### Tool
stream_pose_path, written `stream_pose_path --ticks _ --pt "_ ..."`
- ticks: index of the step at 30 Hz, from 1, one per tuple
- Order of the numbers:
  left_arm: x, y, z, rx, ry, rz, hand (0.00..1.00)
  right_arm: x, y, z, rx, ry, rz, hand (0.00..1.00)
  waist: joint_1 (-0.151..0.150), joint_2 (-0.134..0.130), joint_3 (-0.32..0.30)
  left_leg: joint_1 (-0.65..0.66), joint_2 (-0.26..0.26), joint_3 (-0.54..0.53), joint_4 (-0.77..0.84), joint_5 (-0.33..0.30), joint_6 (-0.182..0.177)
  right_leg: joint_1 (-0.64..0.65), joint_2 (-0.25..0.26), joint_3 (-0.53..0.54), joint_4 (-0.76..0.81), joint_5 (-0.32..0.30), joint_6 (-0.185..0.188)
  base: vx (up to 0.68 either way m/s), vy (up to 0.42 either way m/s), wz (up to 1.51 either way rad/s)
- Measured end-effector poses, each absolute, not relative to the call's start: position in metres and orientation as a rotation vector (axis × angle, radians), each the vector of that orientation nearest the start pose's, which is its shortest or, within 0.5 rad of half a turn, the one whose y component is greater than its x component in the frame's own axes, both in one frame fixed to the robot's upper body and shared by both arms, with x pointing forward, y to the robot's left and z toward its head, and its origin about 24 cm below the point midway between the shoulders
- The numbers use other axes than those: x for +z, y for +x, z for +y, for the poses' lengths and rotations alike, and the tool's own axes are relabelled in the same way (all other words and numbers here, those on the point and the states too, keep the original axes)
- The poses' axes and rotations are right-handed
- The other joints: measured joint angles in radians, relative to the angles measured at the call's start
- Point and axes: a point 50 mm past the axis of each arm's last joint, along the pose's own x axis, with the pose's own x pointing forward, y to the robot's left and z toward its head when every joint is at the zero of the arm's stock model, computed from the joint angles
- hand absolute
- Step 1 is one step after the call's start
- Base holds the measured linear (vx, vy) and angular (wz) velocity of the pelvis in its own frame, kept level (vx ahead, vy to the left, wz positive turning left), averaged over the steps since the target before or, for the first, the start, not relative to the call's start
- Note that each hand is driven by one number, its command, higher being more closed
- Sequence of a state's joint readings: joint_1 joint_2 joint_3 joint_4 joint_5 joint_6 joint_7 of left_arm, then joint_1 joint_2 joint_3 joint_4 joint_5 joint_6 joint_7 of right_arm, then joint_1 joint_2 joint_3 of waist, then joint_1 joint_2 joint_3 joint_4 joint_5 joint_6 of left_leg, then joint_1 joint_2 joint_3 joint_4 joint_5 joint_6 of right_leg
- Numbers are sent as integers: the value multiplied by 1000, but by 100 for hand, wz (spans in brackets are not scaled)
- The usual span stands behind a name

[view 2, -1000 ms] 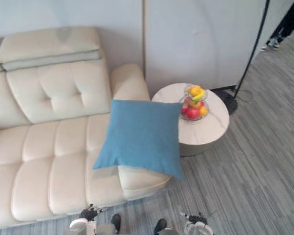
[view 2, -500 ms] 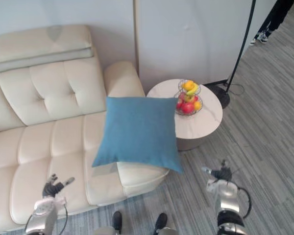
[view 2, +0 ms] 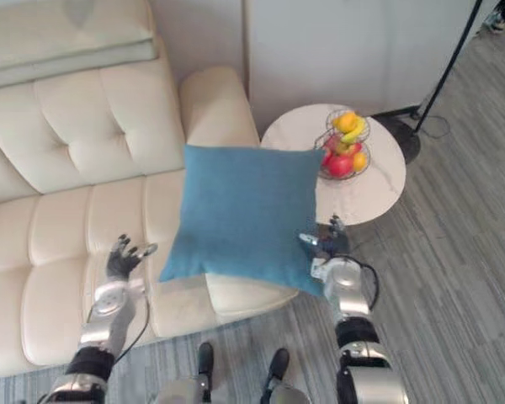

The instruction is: Pick up cushions and gather them together orderly.

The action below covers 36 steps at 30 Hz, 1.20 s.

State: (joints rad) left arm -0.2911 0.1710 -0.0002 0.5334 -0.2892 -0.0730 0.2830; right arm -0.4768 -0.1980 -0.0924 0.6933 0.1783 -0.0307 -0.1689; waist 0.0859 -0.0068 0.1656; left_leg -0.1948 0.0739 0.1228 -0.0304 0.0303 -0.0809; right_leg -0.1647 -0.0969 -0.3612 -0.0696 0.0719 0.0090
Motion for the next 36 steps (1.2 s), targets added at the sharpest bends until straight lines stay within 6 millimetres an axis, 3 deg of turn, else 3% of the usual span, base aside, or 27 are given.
stream_pose_path --ticks 4,5,8,13,21,25,28,31,36 --pt "14 312 178 271 -98 175 0 44 344 -198 -243 22 136 0 1 4 46 -26 1 2 2 0 0 -35 -5 15 9 3 4 -45 15 -8" --pt "17 315 168 250 -103 171 100 48 347 -197 -244 33 121 100 -1 4 55 -41 0 2 7 0 0 -50 -6 19 10 6 8 -65 10 -5" --pt "29 326 151 201 -90 138 100 60 357 -187 -228 42 91 100 -4 7 92 -57 1 4 15 0 0 -68 -6 38 10 7 9 -60 3 -8" --pt "41 333 153 200 -82 98 100 72 363 -185 -227 86 40 100 -6 10 100 -87 5 6 16 2 3 -105 2 50 12 16 5 -48 -3 -7" --pt "62 333 147 173 -120 7 100 76 358 -175 -180 108 -3 100 -13 14 102 -60 6 27 16 2 3 -87 1 73 10 21 2 -1 1 -7" --pt "64 307 139 120 -155 -43 100 50 328 -177 -166 131 34 100 -16 27 98 13 4 24 16 2 3 -8 -1 93 -1 21 2 59 3 -1" --pt "60 289 138 101 -182 -48 100 43 311 -177 -158 154 31 100 -25 34 94 36 4 17 16 2 2 20 -1 93 -6 20 3 43 2 6" --pt "46 263 136 82 -224 -10 100 30 286 -179 -142 172 47 100 -28 58 76 75 5 0 16 2 2 71 1 85 -9 17 8 17 5 14" --pt "42 235 135 65 -293 1 100 20 257 -178 -128 198 66 100 -31 93 40 131 5 -27 -13 -1 -1 133 1 54 -10 -6 30 -32 12 25"
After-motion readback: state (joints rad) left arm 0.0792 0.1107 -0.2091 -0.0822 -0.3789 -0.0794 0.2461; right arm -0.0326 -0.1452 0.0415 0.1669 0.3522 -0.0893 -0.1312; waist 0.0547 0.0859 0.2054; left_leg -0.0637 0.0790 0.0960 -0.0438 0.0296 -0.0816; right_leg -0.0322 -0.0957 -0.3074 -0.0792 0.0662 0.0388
